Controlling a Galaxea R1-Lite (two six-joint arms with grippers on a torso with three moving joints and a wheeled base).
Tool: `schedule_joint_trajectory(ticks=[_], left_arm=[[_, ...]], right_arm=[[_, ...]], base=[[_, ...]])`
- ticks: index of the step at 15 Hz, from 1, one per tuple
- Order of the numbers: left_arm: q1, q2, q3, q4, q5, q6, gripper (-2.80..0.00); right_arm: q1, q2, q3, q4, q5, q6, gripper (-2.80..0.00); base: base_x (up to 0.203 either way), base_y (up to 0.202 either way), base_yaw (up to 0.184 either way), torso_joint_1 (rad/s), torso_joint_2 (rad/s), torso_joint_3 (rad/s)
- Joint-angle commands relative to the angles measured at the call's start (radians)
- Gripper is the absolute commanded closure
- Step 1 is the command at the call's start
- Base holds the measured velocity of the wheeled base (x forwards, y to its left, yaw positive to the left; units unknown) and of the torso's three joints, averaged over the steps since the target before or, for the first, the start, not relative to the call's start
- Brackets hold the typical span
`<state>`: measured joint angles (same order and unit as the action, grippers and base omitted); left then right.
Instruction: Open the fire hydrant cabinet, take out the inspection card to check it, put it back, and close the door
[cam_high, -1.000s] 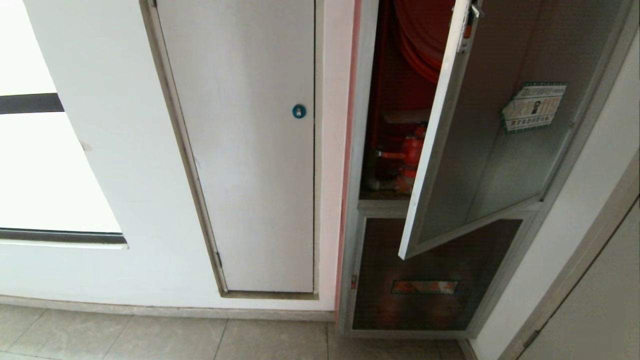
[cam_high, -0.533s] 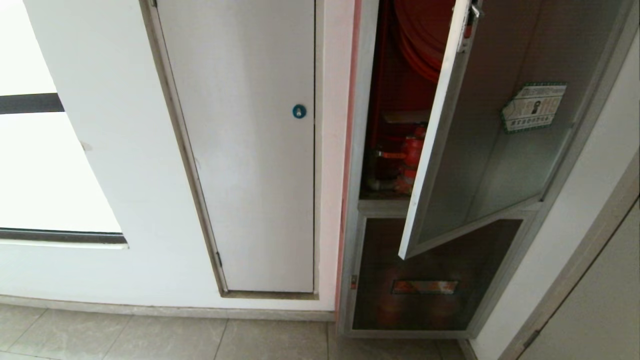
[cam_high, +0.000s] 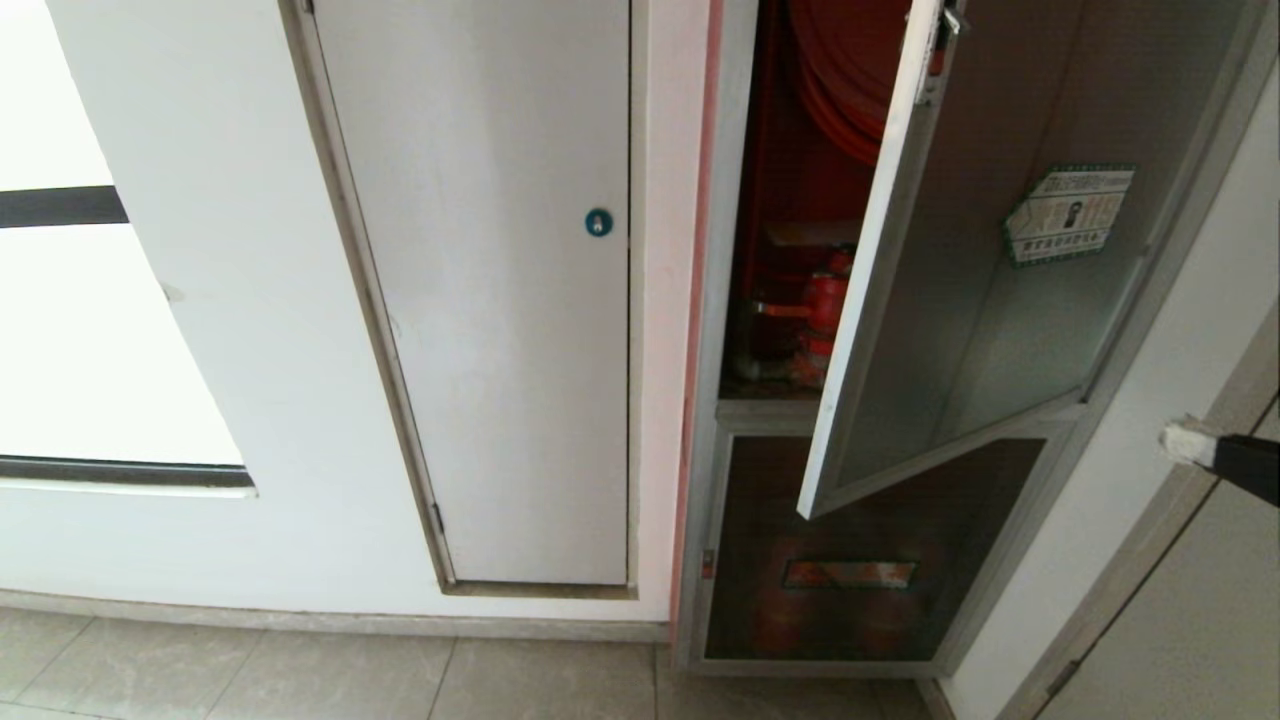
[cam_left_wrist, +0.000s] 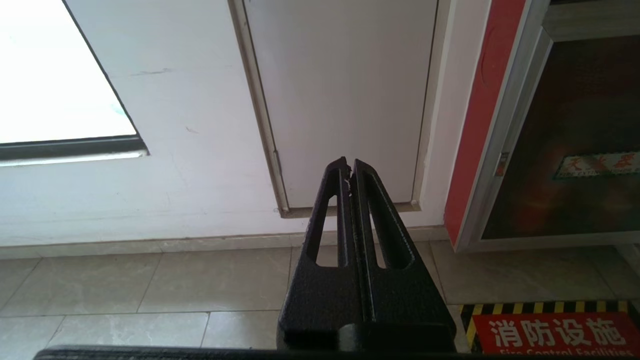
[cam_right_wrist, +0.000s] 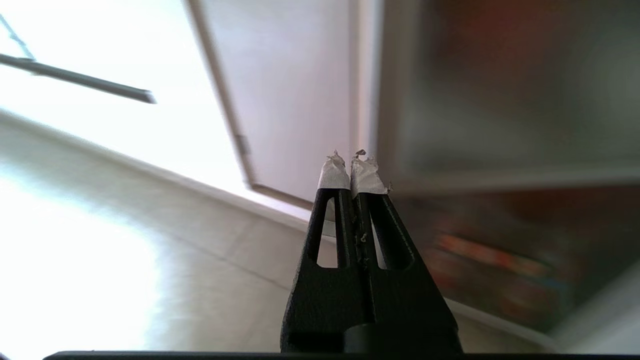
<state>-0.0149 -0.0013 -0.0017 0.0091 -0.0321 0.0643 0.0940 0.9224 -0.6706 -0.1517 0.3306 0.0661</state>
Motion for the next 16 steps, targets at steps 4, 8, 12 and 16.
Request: schedule_joint_trajectory(ticks=[4, 8, 12, 16], left_arm=[[0.001, 0.0, 0.0, 0.0, 0.0, 0.0, 0.0], [0.0, 0.0, 0.0, 0.0, 0.0, 0.0, 0.0], [0.0, 0.0, 0.0, 0.0, 0.0, 0.0, 0.0], [0.001, 0.0, 0.0, 0.0, 0.0, 0.0, 0.0]], right_arm=[[0.217, 0.326, -0.152, -0.047, -0.095, 0.084, 0.0], [0.333, 0.51, -0.208, -0.209, -0.228, 0.133, 0.0], [0.417, 0.658, -0.219, -0.447, -0.467, 0.132, 0.0], [0.463, 0.835, -0.247, -0.775, -0.695, 0.084, 0.0]], base=[[0.0, 0.0, 0.0, 0.0, 0.0, 0.0], [0.0, 0.0, 0.0, 0.0, 0.0, 0.0], [0.0, 0.0, 0.0, 0.0, 0.0, 0.0], [0.0, 0.0, 0.0, 0.0, 0.0, 0.0]])
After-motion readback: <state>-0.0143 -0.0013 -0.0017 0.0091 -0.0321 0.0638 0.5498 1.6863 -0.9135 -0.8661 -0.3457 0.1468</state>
